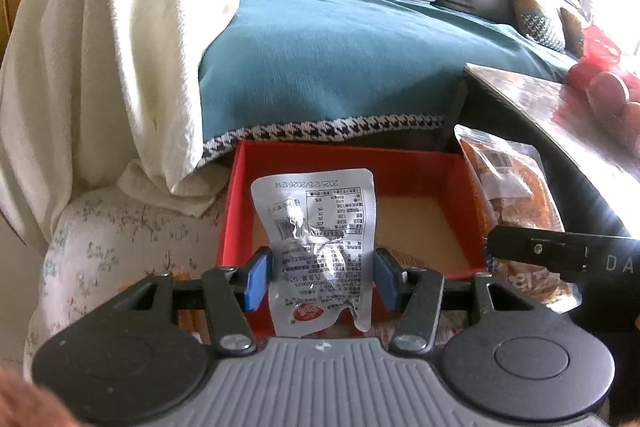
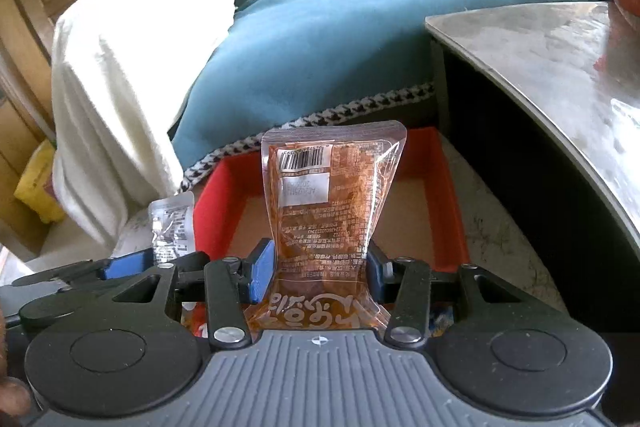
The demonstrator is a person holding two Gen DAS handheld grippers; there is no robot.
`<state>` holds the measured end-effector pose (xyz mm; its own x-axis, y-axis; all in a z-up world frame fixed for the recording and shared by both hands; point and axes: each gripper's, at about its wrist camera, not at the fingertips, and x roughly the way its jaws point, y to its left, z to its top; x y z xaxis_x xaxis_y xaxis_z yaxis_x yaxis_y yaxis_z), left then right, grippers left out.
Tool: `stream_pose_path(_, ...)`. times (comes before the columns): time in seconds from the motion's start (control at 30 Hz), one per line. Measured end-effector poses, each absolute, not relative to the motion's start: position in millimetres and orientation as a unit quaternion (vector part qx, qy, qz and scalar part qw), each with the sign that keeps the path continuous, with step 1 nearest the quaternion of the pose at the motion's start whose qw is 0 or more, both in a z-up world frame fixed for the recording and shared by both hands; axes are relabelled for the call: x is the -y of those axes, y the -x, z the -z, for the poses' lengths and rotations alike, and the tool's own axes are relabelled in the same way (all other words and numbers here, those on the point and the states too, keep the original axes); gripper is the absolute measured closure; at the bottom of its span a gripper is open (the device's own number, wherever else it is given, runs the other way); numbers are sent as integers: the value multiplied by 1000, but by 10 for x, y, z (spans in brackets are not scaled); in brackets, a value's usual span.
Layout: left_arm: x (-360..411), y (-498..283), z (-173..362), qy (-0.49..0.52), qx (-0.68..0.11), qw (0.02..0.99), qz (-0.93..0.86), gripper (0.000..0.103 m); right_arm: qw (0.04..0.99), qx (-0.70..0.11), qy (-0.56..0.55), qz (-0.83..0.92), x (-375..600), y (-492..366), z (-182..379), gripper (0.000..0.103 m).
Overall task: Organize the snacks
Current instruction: 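Carry both held packets up and over the red box, then lower both packets into the red box and open both grippers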
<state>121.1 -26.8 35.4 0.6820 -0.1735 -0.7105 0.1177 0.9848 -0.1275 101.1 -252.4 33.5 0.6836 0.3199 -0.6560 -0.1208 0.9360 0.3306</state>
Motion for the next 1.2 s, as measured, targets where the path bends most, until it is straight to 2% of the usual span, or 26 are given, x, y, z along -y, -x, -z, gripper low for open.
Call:
stream_pose_path(0.6,326,-1877,-112,13,-400,914,66,56,907,-395,-111,-96,2406,-1817,-30,49)
stream_pose_path(1.2,419,-2111,231,-10,-430,901,58,56,890,-443,-80,-76,2365,-2136,392,49)
